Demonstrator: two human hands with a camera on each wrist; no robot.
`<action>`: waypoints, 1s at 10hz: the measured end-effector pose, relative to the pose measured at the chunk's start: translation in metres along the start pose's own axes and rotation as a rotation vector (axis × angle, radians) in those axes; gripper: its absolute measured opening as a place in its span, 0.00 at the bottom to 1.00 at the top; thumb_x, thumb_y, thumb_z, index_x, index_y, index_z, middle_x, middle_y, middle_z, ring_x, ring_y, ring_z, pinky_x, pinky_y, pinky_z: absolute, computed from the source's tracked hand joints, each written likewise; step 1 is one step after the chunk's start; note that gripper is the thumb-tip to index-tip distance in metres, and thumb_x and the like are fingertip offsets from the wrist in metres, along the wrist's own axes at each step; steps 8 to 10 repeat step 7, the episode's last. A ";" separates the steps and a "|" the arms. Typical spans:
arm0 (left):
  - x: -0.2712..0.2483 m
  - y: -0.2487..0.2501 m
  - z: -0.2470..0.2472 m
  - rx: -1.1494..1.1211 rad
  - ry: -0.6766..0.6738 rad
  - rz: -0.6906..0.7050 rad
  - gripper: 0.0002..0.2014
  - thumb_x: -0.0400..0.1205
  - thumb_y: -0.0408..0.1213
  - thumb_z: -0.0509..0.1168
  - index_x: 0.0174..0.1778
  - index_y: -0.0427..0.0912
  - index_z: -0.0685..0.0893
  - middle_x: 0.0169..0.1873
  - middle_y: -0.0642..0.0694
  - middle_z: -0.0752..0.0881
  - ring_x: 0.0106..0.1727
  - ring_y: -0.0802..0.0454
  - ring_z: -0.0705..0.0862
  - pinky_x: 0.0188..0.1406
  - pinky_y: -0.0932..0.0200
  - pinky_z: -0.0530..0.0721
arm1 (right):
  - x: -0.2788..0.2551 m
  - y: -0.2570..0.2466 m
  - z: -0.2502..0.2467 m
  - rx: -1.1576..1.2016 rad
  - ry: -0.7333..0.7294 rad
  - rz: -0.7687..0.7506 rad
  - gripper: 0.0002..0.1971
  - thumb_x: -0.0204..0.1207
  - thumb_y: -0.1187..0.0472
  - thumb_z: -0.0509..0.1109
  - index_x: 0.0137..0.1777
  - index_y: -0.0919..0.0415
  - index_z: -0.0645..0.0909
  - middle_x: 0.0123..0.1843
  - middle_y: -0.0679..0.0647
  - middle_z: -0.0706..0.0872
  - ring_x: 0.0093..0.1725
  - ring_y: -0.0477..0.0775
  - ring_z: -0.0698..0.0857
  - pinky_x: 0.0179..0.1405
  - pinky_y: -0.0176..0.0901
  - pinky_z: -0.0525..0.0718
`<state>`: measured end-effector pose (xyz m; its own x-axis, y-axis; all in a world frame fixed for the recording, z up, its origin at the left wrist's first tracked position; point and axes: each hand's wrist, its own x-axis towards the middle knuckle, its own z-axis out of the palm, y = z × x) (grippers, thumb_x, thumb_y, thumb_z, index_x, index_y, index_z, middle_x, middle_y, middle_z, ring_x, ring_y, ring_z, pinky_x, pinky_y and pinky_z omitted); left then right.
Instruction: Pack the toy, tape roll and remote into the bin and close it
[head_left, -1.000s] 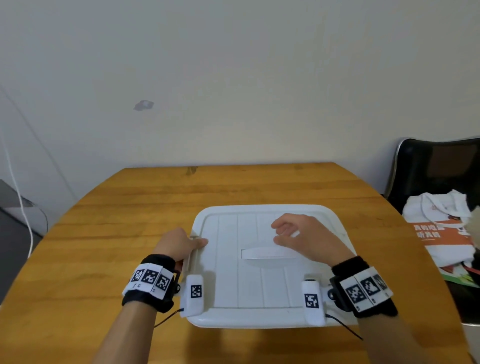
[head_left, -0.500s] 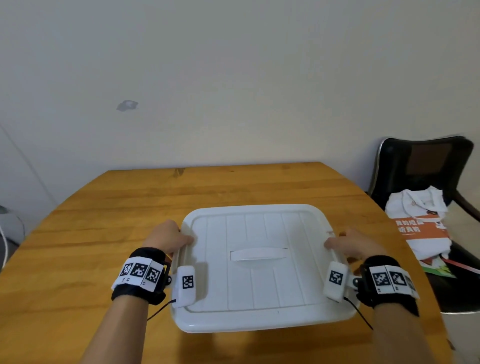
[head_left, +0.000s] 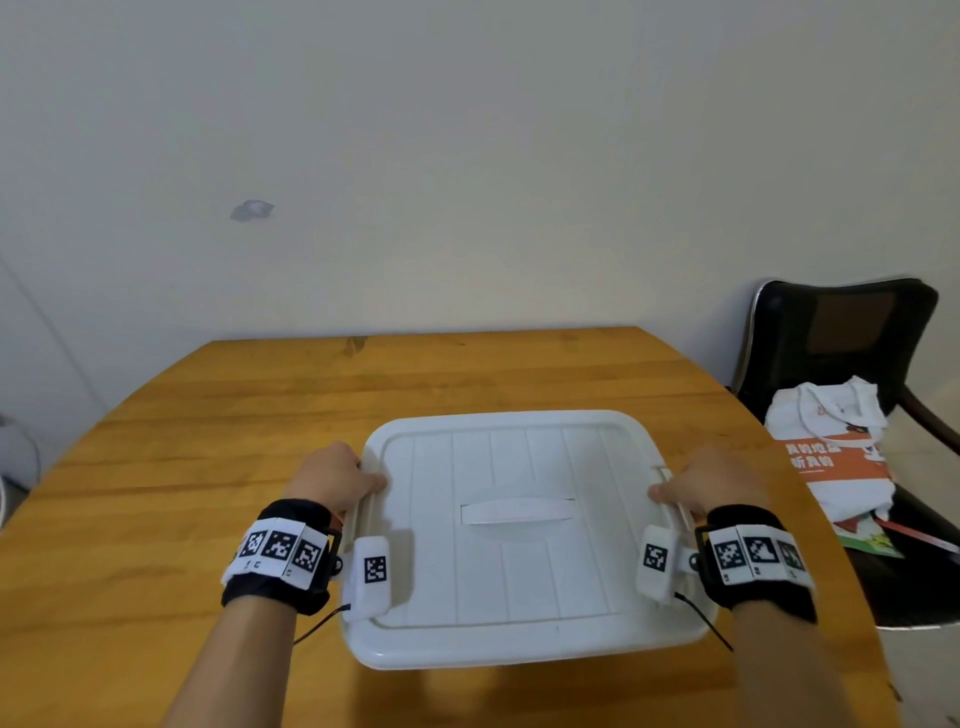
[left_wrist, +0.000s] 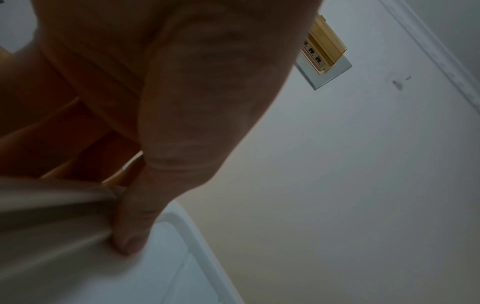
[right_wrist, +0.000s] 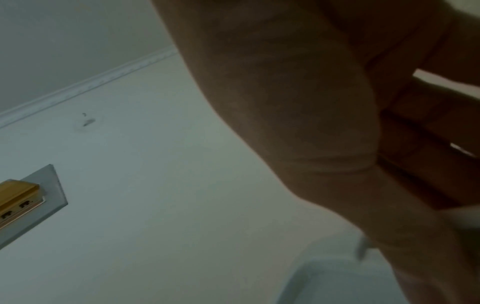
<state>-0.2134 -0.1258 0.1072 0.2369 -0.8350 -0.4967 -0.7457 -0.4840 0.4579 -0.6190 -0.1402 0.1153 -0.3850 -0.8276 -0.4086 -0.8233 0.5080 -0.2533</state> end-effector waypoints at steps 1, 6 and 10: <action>0.000 -0.001 0.000 -0.001 -0.003 0.002 0.16 0.80 0.45 0.72 0.53 0.34 0.88 0.46 0.38 0.93 0.45 0.38 0.94 0.49 0.40 0.94 | 0.000 0.001 0.000 0.005 -0.025 -0.002 0.19 0.68 0.50 0.84 0.45 0.64 0.85 0.42 0.59 0.89 0.41 0.58 0.88 0.41 0.47 0.84; -0.020 -0.007 0.009 -0.136 -0.016 0.023 0.19 0.86 0.52 0.65 0.47 0.38 0.88 0.42 0.42 0.93 0.42 0.45 0.92 0.38 0.52 0.93 | -0.012 0.018 0.007 0.330 -0.034 -0.007 0.28 0.75 0.41 0.77 0.64 0.63 0.84 0.52 0.57 0.88 0.51 0.59 0.85 0.55 0.55 0.84; -0.041 -0.032 0.020 -0.320 -0.069 0.036 0.22 0.86 0.60 0.60 0.54 0.46 0.90 0.42 0.45 0.96 0.44 0.44 0.94 0.41 0.48 0.93 | -0.023 0.039 0.016 0.496 0.022 -0.036 0.30 0.74 0.33 0.72 0.65 0.57 0.84 0.54 0.52 0.89 0.53 0.56 0.86 0.61 0.61 0.85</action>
